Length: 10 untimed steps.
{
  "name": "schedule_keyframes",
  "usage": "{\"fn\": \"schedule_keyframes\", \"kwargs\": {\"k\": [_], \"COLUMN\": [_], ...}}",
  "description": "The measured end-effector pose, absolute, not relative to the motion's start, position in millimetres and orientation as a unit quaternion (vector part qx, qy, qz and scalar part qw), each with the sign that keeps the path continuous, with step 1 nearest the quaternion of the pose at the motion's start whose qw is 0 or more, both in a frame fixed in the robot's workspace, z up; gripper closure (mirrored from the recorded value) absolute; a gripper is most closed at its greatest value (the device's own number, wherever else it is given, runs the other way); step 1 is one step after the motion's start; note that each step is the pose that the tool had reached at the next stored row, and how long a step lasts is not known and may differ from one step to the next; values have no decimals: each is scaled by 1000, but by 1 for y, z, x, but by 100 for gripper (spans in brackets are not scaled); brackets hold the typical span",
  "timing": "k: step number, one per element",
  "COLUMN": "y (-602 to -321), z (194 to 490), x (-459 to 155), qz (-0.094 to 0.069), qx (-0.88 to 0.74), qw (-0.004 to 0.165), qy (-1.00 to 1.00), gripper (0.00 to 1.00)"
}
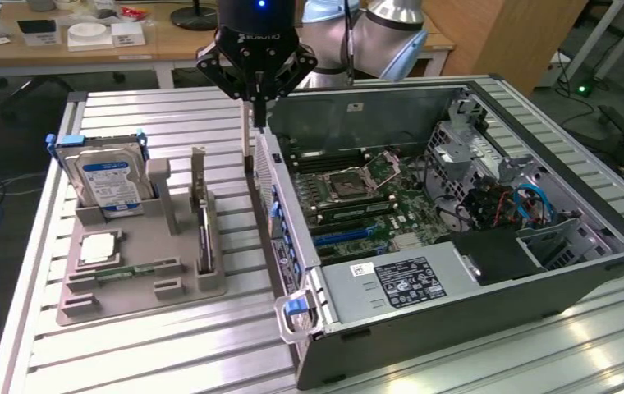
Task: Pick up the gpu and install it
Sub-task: 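Reach for the gpu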
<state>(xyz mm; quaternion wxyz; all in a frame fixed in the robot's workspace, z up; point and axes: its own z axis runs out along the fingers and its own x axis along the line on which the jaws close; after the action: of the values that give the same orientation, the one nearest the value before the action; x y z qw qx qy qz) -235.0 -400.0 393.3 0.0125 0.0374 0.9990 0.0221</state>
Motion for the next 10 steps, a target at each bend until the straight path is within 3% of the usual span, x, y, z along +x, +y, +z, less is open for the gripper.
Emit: {"fn": "schedule_keyframes", "kwargs": {"k": [10], "y": [-400], "z": [393], "x": [-245], "qz": [22], "qx": [37], "qw": [12], "qy": [999], "gripper": [89]}}
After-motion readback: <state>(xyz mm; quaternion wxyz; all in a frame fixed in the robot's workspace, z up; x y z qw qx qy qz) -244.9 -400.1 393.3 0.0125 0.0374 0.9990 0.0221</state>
